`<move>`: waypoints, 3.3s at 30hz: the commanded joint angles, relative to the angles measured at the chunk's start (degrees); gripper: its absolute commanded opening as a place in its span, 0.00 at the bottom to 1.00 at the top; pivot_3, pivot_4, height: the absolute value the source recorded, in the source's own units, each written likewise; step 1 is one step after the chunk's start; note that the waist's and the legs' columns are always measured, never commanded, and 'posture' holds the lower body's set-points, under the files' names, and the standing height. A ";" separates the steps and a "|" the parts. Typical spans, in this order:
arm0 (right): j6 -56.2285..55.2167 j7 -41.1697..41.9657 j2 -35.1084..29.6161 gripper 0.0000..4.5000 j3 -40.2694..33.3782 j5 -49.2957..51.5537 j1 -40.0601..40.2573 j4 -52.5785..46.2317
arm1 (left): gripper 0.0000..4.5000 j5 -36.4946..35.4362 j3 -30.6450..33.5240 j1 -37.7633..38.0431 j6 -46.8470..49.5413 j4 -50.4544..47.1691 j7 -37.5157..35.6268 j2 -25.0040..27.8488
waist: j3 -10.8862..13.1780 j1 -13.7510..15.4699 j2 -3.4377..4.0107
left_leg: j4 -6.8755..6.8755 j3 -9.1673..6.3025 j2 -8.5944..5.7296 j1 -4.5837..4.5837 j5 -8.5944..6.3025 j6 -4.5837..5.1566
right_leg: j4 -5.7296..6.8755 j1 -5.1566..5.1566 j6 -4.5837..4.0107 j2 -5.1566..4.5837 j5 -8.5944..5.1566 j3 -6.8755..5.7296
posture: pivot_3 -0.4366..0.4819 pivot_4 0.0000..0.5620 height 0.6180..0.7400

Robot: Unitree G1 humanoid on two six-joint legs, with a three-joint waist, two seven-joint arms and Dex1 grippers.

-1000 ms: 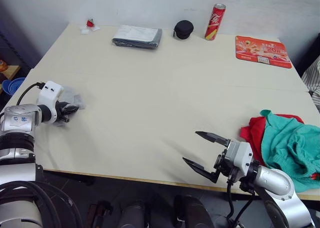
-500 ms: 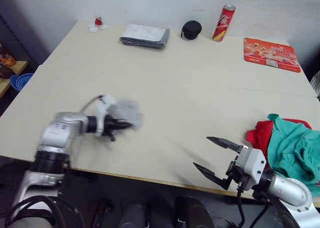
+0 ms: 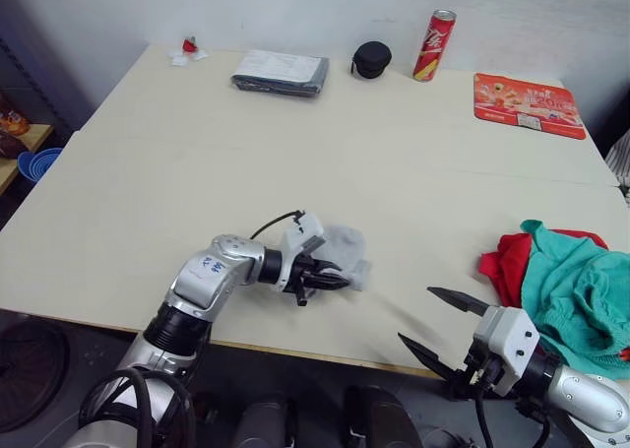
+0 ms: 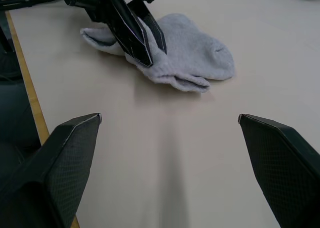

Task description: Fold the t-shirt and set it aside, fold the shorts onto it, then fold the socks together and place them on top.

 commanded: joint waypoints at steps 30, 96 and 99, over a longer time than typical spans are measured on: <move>8.53 -4.83 1.40 0.28 24.64 -18.42 -27.05 13.72 | 0.74 22.06 6.83 -25.04 -82.75 71.45 -23.68 1.92 | -0.04 -0.53 -0.11 | 0.55 -0.07 -0.09 -1.01 0.06 0.25 | 0.38 -0.66 0.12 -0.04 0.08 -0.85 | 0.48 0.27 1.00; 49.63 -37.51 1.42 0.96 10.16 47.83 -16.30 -1.68 | 1.00 10.41 2.19 -25.03 -21.76 51.56 -14.45 -3.04 | 0.34 -0.19 0.39 | 0.71 -0.47 -0.02 -0.79 -0.13 0.29 | 0.04 -0.07 0.12 -0.10 0.08 -0.79 | 0.48 0.27 1.00; 49.42 -38.57 2.67 0.79 10.94 46.87 -16.92 -1.26 | 0.96 12.11 1.89 -25.99 -23.33 54.17 -15.87 -4.65 | 0.28 -0.15 0.30 | 0.72 -0.45 -0.02 -0.75 -0.13 0.30 | 0.02 -0.06 0.12 -0.11 0.08 -0.76 | 0.48 0.27 1.00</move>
